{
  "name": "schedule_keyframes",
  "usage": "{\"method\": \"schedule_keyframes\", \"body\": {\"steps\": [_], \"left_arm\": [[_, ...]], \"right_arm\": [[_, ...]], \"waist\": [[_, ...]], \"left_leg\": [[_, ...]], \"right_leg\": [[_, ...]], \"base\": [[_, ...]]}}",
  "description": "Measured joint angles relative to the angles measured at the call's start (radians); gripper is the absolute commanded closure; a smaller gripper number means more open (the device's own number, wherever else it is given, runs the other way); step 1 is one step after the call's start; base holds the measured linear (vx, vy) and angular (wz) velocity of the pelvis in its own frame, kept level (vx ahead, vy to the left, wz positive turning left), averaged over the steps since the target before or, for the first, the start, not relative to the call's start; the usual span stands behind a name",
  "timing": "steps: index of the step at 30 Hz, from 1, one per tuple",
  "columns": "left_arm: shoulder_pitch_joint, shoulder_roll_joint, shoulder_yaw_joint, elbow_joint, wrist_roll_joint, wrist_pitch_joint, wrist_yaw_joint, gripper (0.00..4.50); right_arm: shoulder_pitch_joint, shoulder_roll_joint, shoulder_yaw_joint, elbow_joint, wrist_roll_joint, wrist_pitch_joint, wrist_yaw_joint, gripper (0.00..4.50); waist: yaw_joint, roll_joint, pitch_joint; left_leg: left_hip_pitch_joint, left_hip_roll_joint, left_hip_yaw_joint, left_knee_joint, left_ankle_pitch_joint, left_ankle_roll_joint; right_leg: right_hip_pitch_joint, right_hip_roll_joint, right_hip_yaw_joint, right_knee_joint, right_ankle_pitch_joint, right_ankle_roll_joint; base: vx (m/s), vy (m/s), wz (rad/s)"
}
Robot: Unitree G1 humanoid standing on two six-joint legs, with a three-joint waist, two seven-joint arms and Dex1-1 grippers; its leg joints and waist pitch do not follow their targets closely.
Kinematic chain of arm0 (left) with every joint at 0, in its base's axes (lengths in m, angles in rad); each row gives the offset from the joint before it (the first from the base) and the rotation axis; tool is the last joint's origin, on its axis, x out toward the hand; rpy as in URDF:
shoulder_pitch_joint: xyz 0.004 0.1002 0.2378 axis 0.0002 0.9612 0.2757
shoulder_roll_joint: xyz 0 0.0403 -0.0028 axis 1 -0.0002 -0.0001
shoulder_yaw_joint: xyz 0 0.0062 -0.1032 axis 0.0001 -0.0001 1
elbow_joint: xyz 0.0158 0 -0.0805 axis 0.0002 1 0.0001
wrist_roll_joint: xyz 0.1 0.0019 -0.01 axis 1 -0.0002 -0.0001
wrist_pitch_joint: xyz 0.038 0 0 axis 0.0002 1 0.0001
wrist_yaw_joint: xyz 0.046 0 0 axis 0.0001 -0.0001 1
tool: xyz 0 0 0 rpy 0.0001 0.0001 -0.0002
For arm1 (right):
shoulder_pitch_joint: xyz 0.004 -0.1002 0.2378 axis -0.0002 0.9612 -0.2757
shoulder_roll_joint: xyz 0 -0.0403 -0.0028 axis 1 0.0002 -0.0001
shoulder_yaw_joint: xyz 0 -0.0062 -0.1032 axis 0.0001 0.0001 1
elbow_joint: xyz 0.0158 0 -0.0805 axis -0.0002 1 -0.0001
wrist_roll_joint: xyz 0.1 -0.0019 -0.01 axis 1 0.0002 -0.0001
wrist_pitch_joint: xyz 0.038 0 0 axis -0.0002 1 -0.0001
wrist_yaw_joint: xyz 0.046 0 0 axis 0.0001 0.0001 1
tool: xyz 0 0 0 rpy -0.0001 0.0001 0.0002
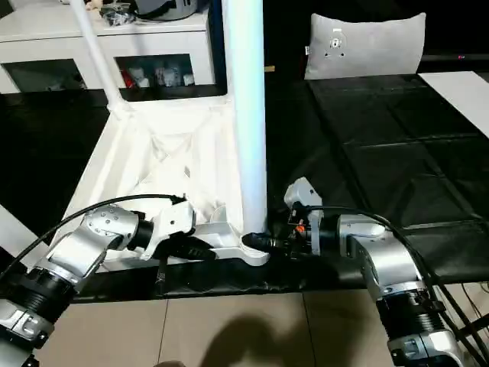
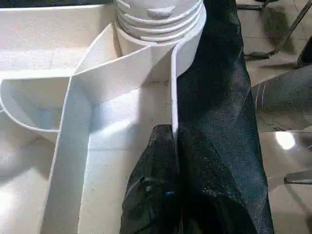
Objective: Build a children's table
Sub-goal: Rotate leg to tighten
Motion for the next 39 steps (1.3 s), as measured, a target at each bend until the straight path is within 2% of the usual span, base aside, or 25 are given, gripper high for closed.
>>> {"method": "schedule_keyframes", "body": {"steps": [9, 13, 17, 19, 22, 24, 27, 29, 31, 32, 35, 37, 39], "left_arm": [[0.002, -0.004, 0.000, -0.004, -0.003, 0.018, -0.006, 4.50], [0.004, -0.013, 0.002, -0.017, -0.005, 0.046, -0.008, 4.50], [0.006, -0.037, 0.023, -0.026, -0.003, 0.121, 0.041, 4.50], [0.006, -0.071, 0.034, -0.018, 0.002, 0.158, 0.101, 4.50], [0.005, -0.124, 0.051, -0.010, 0.020, 0.204, 0.201, 4.50], [0.004, -0.165, 0.066, -0.003, 0.034, 0.229, 0.272, 4.50], [0.003, -0.209, 0.075, -0.002, 0.041, 0.259, 0.339, 4.50], [0.003, -0.211, 0.073, -0.005, 0.041, 0.260, 0.340, 4.50], [0.004, -0.210, 0.071, -0.006, 0.040, 0.260, 0.339, 4.50], [0.006, -0.209, 0.070, -0.010, 0.040, 0.260, 0.338, 4.50], [0.008, -0.210, 0.067, -0.015, 0.040, 0.256, 0.335, 4.50], [0.009, -0.209, 0.065, -0.018, 0.038, 0.255, 0.331, 4.50], [0.009, -0.201, 0.062, -0.022, 0.036, 0.249, 0.318, 4.50]], "right_arm": [[0.019, -0.013, -0.009, -0.026, 0.012, 0.016, 0.015, 2.29], [0.030, -0.004, -0.012, -0.040, 0.019, 0.023, 0.005, 2.40], [0.063, 0.047, -0.048, -0.074, 0.027, 0.060, -0.084, 2.43], [0.062, 0.069, -0.059, -0.075, 0.007, 0.065, -0.163, 2.44], [0.055, 0.127, -0.075, -0.076, -0.050, 0.066, -0.314, 2.46], [0.041, 0.176, -0.087, -0.072, -0.082, 0.080, -0.423, 2.46], [0.040, 0.226, -0.108, -0.074, -0.099, 0.092, -0.537, 2.46], [0.044, 0.232, -0.108, -0.078, -0.099, 0.088, -0.554, 2.46], [0.049, 0.232, -0.108, -0.082, -0.099, 0.085, -0.556, 2.46], [0.053, 0.232, -0.108, -0.086, -0.099, 0.082, -0.557, 1.96], [0.066, 0.232, -0.108, -0.104, -0.098, 0.087, -0.557, 1.81], [0.067, 0.225, -0.107, -0.110, -0.095, 0.090, -0.548, 1.49], [0.069, 0.199, -0.102, -0.113, -0.091, 0.084, -0.515, 1.35]], "waist": [[0.002, -0.003, -0.002], [0.001, -0.004, -0.002], [-0.001, -0.004, -0.003], [-0.008, -0.003, -0.003], [-0.036, -0.002, -0.004], [-0.056, -0.001, -0.004], [-0.077, 0.000, -0.005], [-0.086, 0.001, -0.005], [-0.088, 0.001, -0.006], [-0.089, 0.001, -0.006], [-0.087, 0.002, -0.006], [-0.084, 0.003, -0.006], [-0.081, 0.003, -0.006]], "left_leg": [[0.000, 0.000, 0.000, 0.000, 0.000, 0.000], [0.000, 0.000, 0.001, 0.001, 0.000, 0.000], [0.004, 0.000, 0.001, 0.001, 0.000, 0.000], [0.010, 0.000, 0.003, 0.001, -0.003, -0.006], [0.018, 0.000, 0.004, 0.000, -0.003, -0.006], [0.018, 0.000, 0.003, 0.000, -0.003, -0.006], [0.017, 0.000, -0.001, 0.000, -0.003, -0.006], [0.014, 0.000, -0.005, -0.001, -0.003, -0.006], [0.014, -0.001, -0.005, 0.000, -0.003, -0.006], [0.014, -0.001, -0.005, 0.000, -0.003, -0.006], [0.014, -0.002, -0.006, -0.001, -0.003, -0.005], [0.014, -0.002, -0.006, -0.002, -0.003, -0.005], [0.013, -0.002, -0.006, -0.004, -0.003, -0.005]], "right_leg": [[0.000, 0.000, 0.000, 0.000, 0.000, 0.001], [0.000, 0.000, 0.000, 0.000, 0.000, 0.000], [0.003, 0.000, 0.001, 0.001, 0.000, 0.000], [0.006, 0.000, 0.001, 0.001, 0.001, 0.001], [0.013, 0.000, 0.000, -0.003, 0.000, 0.002], [0.015, 0.000, -0.002, -0.008, 0.000, 0.002], [0.018, 0.000, -0.005, -0.016, 0.000, 0.002], [0.019, 0.000, -0.006, -0.023, 0.000, 0.002], [0.021, 0.000, -0.005, -0.025, 0.000, 0.002], [0.021, 0.000, -0.004, -0.025, 0.000, 0.002], [0.021, 0.000, -0.003, -0.024, 0.001, 0.003], [0.020, 0.000, -0.003, -0.023, 0.001, 0.003], [0.020, 0.000, -0.003, -0.022, 0.004, 0.005]], "base": [[0.000, 0.000, 0.00], [0.000, 0.000, 0.00], [0.000, 0.000, 0.00], [0.000, 0.000, 0.00], [0.000, 0.000, 0.00], [0.000, 0.000, 0.00], [0.000, 0.000, 0.00], [0.000, 0.000, 0.00], [0.000, 0.000, 0.00], [0.000, 0.000, 0.00], [0.000, 0.000, 0.00], [0.000, 0.000, 0.00], [0.000, 0.000, 0.00]]}}
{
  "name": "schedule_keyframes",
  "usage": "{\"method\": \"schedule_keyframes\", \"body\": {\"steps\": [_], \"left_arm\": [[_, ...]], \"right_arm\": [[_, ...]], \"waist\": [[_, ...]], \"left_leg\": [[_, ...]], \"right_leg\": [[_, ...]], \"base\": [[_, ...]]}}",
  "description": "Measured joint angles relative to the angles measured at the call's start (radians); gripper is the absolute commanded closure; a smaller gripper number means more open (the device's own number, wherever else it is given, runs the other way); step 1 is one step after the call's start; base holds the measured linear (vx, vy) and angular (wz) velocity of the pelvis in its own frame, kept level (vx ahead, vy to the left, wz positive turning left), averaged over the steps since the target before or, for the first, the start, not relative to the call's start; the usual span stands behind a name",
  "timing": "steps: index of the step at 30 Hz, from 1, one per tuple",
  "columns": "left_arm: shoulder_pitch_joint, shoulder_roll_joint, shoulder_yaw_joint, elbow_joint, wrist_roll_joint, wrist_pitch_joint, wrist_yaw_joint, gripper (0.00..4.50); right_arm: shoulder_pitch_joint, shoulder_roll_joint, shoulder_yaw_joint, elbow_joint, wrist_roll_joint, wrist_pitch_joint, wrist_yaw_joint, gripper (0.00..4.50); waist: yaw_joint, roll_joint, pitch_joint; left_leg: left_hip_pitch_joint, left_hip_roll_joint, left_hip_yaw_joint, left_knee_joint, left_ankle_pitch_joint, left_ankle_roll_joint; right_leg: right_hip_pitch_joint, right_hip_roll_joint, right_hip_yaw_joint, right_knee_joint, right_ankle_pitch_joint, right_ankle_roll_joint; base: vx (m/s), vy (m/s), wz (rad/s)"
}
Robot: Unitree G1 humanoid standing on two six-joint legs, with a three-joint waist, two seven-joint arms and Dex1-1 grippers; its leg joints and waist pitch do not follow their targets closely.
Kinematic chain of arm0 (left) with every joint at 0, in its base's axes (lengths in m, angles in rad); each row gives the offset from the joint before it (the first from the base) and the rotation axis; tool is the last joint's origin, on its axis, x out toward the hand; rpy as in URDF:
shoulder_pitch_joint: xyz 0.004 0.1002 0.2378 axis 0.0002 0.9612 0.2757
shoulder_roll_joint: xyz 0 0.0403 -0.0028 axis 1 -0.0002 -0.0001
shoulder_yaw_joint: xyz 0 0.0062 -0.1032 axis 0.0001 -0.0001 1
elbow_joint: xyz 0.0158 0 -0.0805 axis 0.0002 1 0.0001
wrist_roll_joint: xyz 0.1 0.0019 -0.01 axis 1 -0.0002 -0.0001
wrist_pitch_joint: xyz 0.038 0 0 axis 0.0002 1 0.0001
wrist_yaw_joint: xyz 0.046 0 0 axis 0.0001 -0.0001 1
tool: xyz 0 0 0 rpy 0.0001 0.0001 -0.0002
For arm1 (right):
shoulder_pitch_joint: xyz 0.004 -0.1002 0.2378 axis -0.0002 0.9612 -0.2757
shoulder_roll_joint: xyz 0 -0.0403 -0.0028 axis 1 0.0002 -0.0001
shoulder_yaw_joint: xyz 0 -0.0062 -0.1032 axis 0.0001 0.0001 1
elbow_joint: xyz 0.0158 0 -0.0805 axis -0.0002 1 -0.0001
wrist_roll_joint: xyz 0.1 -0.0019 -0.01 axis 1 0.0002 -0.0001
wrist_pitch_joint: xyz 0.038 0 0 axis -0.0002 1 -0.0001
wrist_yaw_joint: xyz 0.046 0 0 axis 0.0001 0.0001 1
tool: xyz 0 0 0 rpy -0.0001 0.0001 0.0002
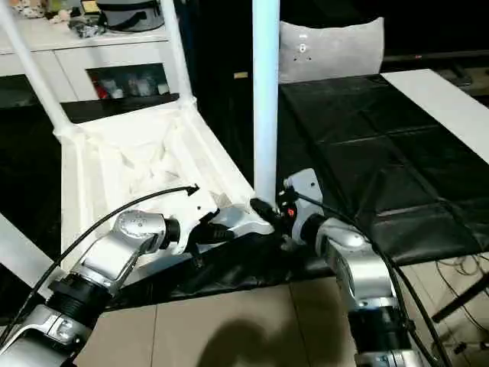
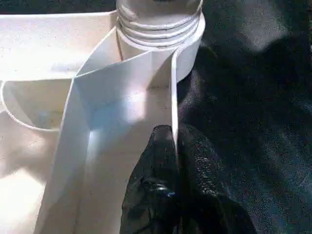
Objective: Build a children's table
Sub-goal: Rotate leg to tighten
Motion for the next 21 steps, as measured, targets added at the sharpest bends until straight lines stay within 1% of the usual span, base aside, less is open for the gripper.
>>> {"method": "schedule_keyframes", "body": {"steps": [1, 2, 3, 5, 8, 10, 13, 14, 16, 18, 21], "left_arm": [[0.000, 0.011, -0.001, -0.001, -0.001, -0.003, -0.007, 4.50], [0.000, 0.017, -0.002, -0.001, -0.001, -0.011, -0.017, 4.50], [0.000, 0.021, -0.003, -0.002, -0.001, -0.016, -0.025, 4.50], [0.001, 0.040, -0.010, -0.004, -0.008, -0.032, -0.049, 4.50], [0.001, 0.072, -0.024, -0.008, -0.009, -0.062, -0.086, 4.50], [0.001, 0.088, -0.030, -0.008, -0.009, -0.085, -0.112, 4.50], [0.009, 0.129, -0.040, -0.021, -0.013, -0.114, -0.171, 4.50], [0.018, 0.145, -0.041, -0.029, -0.019, -0.127, -0.201, 4.50], [0.022, 0.162, -0.049, -0.042, -0.022, -0.132, -0.234, 4.50], [0.023, 0.170, -0.061, -0.049, -0.028, -0.135, -0.256, 4.50], [0.023, 0.186, -0.072, -0.055, -0.031, -0.147, -0.285, 4.50]], "right_arm": [[0.000, -0.014, 0.007, 0.001, 0.000, -0.010, 0.017, 1.35], [0.001, -0.031, 0.014, 0.002, 0.000, -0.025, 0.039, 1.15], [0.001, -0.039, 0.016, 0.003, 0.000, -0.031, 0.054, 1.04], [0.001, -0.072, 0.028, 0.006, 0.001, -0.056, 0.108, 0.93], [0.001, -0.119, 0.044, 0.006, 0.011, -0.069, 0.193, 0.61], [-0.001, -0.135, 0.057, 0.006, 0.011, -0.070, 0.232, 0.51], [-0.006, -0.169, 0.081, 0.009, 0.012, -0.080, 0.296, 0.51], [-0.009, -0.185, 0.091, 0.013, 0.013, -0.090, 0.328, 0.51], [-0.017, -0.192, 0.094, 0.030, 0.034, -0.089, 0.374, 0.51], [-0.023, -0.195, 0.096, 0.034, 0.052, -0.086, 0.411, 0.77], [-0.039, -0.198, 0.104, 0.039, 0.078, -0.076, 0.466, 0.93]], "waist": [[0.000, 0.000, 0.000], [0.002, 0.000, 0.000], [0.003, 0.000, 0.000], [0.007, 0.000, 0.000], [0.020, 0.000, 0.000], [0.030, 0.000, 0.000], [0.036, 0.000, 0.000], [0.041, 0.000, 0.000], [0.047, -0.001, 0.001], [0.056, -0.001, 0.001], [0.059, -0.002, 0.001]], "left_leg": [[0.000, 0.000, 0.000, -0.001, 0.000, 0.000], [0.000, 0.000, 0.000, -0.003, 0.000, 0.000], [0.000, 0.000, 0.000, -0.004, 0.000, 0.000], [0.000, 0.000, 0.000, -0.005, 0.000, 0.000], [-0.001, 0.001, 0.000, -0.008, 0.000, 0.000], [-0.001, 0.001, 0.001, -0.007, 0.000, 0.000], [-0.002, 0.001, 0.001, -0.007, 0.000, 0.000], [-0.002, 0.001, 0.001, -0.007, 0.000, 0.000], [-0.001, 0.001, 0.002, -0.007, 0.000, 0.000], [-0.001, 0.000, 0.003, -0.006, 0.000, 0.000], [-0.001, 0.001, 0.004, -0.006, 0.000, 0.000]], "right_leg": [[0.000, 0.000, 0.000, 0.000, 0.001, 0.000], [-0.001, 0.000, 0.000, 0.000, 0.002, 0.000], [-0.002, 0.001, 0.000, 0.001, 0.003, 0.000], [-0.003, 0.001, 0.000, 0.003, 0.003, -0.001], [-0.005, 0.002, 0.000, 0.003, 0.003, -0.001], [-0.005, 0.002, 0.000, 0.003, 0.002, -0.001], [-0.005, 0.001, 0.001, 0.003, 0.003, -0.001], [-0.005, 0.001, 0.002, 0.003, 0.003, -0.001], [-0.005, 0.001, 0.002, 0.003, 0.003, -0.001], [-0.005, 0.001, 0.002, 0.004, 0.003, -0.001], [-0.005, 0.001, 0.002, 0.005, 0.003, -0.001]], "base": [[0.000, 0.000, 0.00], [0.000, 0.000, 0.00], [0.000, 0.000, 0.00], [0.000, 0.000, 0.00], [0.000, 0.000, 0.00], [0.000, 0.000, 0.00], [0.000, 0.000, 0.00], [0.000, 0.000, 0.00], [0.000, 0.000, 0.00], [0.000, 0.000, 0.00], [0.000, 0.000, 0.00]]}}
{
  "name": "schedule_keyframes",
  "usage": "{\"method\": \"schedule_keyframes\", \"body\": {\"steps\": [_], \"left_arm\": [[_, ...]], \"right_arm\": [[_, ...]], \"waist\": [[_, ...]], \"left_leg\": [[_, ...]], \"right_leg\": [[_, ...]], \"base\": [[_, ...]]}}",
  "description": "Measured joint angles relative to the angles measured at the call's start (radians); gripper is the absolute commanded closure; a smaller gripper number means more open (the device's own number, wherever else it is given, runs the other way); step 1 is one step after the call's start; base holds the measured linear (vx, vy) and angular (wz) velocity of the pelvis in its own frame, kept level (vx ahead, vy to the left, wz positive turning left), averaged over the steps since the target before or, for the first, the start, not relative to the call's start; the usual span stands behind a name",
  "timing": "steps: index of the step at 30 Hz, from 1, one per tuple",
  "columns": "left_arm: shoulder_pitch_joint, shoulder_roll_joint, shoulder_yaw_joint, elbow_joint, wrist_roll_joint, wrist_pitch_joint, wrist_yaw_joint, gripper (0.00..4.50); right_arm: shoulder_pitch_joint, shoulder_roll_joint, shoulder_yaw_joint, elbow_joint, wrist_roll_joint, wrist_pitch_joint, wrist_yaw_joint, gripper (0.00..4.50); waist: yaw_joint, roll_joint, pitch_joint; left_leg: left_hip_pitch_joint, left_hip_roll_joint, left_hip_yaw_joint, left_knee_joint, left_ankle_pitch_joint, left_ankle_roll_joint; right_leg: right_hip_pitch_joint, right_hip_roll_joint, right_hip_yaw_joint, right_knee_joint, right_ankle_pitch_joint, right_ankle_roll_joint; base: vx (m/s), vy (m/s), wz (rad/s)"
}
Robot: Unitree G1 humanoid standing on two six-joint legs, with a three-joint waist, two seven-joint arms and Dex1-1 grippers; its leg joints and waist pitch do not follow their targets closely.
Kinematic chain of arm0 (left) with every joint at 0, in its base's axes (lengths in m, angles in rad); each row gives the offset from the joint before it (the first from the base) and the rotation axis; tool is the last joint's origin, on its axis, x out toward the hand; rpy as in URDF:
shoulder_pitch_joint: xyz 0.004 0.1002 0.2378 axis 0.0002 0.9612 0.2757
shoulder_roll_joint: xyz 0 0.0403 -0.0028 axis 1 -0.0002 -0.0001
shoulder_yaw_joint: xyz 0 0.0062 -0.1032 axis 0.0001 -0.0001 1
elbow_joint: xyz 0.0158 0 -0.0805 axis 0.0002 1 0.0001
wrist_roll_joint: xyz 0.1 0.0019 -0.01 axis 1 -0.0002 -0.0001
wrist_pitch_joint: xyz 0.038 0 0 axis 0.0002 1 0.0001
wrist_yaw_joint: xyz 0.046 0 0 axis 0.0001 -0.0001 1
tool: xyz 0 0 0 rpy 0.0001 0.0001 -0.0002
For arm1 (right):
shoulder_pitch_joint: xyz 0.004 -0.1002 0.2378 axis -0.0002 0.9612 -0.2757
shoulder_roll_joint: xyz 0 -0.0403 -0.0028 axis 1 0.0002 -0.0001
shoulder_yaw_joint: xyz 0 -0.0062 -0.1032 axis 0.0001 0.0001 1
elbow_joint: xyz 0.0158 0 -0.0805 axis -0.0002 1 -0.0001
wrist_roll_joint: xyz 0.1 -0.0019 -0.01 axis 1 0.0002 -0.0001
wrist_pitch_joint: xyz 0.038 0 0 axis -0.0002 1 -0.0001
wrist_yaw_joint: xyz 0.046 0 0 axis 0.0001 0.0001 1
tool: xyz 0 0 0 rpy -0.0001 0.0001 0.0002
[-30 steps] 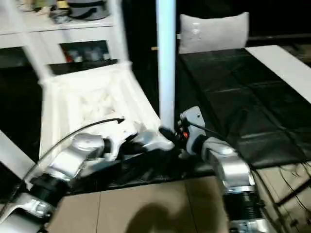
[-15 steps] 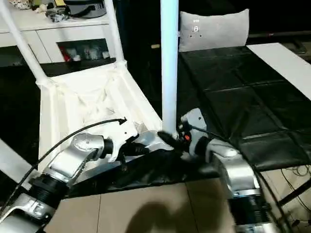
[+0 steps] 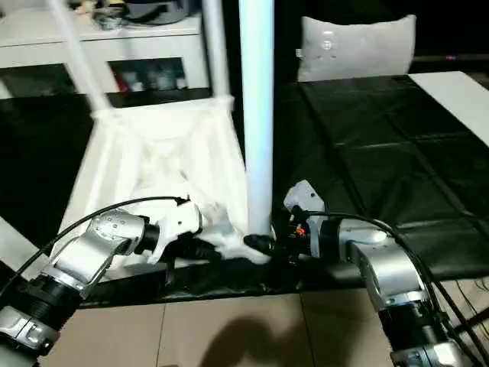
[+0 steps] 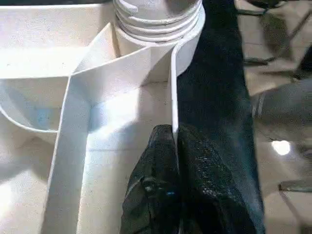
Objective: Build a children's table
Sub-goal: Rotate leg to tighten
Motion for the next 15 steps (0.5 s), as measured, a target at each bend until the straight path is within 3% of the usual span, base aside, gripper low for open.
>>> {"method": "schedule_keyframes", "body": {"steps": [1, 5, 15], "left_arm": [[0.000, 0.002, -0.002, -0.001, 0.000, -0.002, -0.003, 4.50], [0.000, 0.009, -0.007, -0.002, 0.000, -0.009, -0.016, 4.50], [0.000, 0.014, -0.014, -0.002, -0.004, -0.017, -0.039, 4.50]], "right_arm": [[-0.001, 0.000, 0.000, 0.000, 0.004, 0.004, 0.008, 1.21], [0.000, -0.007, 0.015, 0.000, 0.019, 0.019, 0.043, 1.33], [0.001, -0.022, 0.015, -0.002, 0.035, 0.033, 0.067, 2.32]], "waist": [[0.002, 0.000, 0.000], [0.007, 0.000, 0.000], [0.021, 0.000, 0.000]], "left_leg": [[0.000, 0.000, 0.000, 0.000, 0.000, 0.000], [0.000, 0.000, 0.001, 0.002, 0.000, 0.000], [0.001, 0.000, 0.001, 0.003, 0.000, 0.000]], "right_leg": [[0.000, 0.000, 0.000, 0.000, 0.000, 0.000], [0.000, 0.000, 0.001, 0.003, 0.000, 0.000], [0.000, 0.000, 0.001, 0.006, -0.001, 0.001]], "base": [[0.000, 0.000, 0.00], [0.000, 0.000, 0.00], [0.000, 0.000, 0.00]]}}
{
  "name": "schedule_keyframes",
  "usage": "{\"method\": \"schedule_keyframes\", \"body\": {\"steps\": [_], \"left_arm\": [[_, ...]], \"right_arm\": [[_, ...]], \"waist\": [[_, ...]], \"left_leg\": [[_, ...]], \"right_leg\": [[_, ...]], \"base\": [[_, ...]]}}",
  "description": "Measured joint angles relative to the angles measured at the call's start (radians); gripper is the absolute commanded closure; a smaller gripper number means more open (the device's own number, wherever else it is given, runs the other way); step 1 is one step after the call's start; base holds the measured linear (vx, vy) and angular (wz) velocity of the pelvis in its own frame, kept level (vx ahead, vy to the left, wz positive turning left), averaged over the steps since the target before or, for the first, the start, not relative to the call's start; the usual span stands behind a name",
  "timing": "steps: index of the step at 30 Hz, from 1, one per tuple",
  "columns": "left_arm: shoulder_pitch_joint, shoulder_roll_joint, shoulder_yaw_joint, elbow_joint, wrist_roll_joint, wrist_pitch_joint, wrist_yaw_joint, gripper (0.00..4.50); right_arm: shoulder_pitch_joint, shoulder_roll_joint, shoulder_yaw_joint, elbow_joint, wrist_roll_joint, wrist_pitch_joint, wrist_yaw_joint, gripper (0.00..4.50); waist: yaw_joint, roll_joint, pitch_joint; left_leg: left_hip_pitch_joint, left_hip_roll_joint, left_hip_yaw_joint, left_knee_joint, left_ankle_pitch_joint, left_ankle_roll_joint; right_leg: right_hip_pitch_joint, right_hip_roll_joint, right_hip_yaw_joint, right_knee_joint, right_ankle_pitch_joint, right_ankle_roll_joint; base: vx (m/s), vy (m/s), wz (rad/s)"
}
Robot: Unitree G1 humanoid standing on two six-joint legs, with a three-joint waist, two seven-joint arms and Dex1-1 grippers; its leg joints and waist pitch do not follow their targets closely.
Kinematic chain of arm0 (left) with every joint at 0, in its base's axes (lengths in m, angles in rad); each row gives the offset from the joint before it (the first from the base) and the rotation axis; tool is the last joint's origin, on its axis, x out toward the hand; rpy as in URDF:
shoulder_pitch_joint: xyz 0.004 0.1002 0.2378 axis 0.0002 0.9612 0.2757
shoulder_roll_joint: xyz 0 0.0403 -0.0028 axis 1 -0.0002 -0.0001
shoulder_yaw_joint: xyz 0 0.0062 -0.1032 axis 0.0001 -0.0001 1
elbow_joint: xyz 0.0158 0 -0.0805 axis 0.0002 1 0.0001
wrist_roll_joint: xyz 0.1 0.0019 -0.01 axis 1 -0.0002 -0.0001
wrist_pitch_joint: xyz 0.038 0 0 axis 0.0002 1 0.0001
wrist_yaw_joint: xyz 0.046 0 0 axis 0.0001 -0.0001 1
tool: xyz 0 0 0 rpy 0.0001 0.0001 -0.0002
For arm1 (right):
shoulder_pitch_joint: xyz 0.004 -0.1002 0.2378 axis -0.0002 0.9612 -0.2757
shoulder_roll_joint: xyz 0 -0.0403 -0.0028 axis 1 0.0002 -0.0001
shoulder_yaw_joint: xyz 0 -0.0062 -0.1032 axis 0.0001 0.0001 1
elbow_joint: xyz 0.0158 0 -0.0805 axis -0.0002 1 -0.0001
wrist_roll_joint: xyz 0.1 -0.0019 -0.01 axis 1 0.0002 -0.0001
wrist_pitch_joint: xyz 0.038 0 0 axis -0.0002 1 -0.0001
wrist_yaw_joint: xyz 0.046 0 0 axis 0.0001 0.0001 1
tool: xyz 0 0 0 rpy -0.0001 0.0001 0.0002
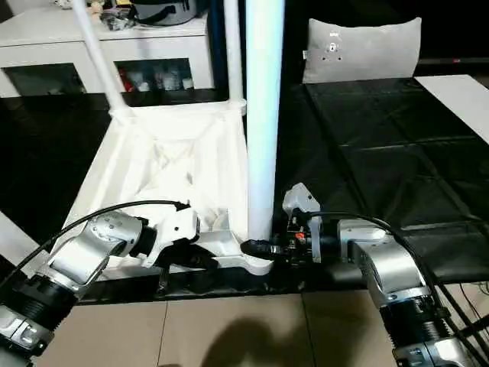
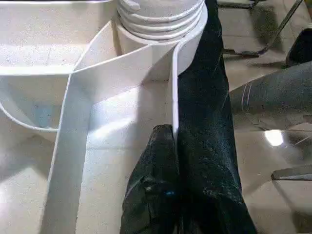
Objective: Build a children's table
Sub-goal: Rotate leg to tighten
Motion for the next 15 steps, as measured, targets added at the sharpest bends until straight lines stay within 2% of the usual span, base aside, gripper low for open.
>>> {"method": "schedule_keyframes", "body": {"steps": [6, 11, 15], "left_arm": [[0.000, -0.009, 0.006, -0.010, -0.006, 0.045, -0.002, 4.50], [0.000, -0.041, 0.028, -0.015, -0.004, 0.125, 0.059, 4.50], [-0.003, -0.101, 0.066, 0.009, 0.001, 0.181, 0.179, 4.50]], "right_arm": [[0.018, 0.018, -0.011, -0.019, 0.008, 0.015, -0.017, 2.40], [0.032, 0.064, -0.030, -0.036, 0.000, 0.045, -0.126, 2.41], [0.006, 0.153, -0.074, -0.016, -0.045, 0.086, -0.314, 2.41]], "waist": [[0.001, 0.000, 0.000], [-0.005, 0.001, -0.001], [-0.043, 0.002, -0.001]], "left_leg": [[0.000, 0.000, 0.000, 0.000, 0.000, 0.000], [0.003, 0.000, 0.000, 0.003, 0.000, 0.000], [0.003, 0.000, -0.002, 0.005, 0.000, -0.001]], "right_leg": [[0.000, 0.000, 0.000, 0.000, 0.000, 0.000], [0.000, 0.000, 0.001, 0.004, 0.000, 0.000], [0.000, 0.000, 0.000, 0.004, 0.000, 0.000]], "base": [[0.000, 0.000, 0.00], [0.000, 0.000, 0.00], [0.000, 0.000, 0.00]]}}
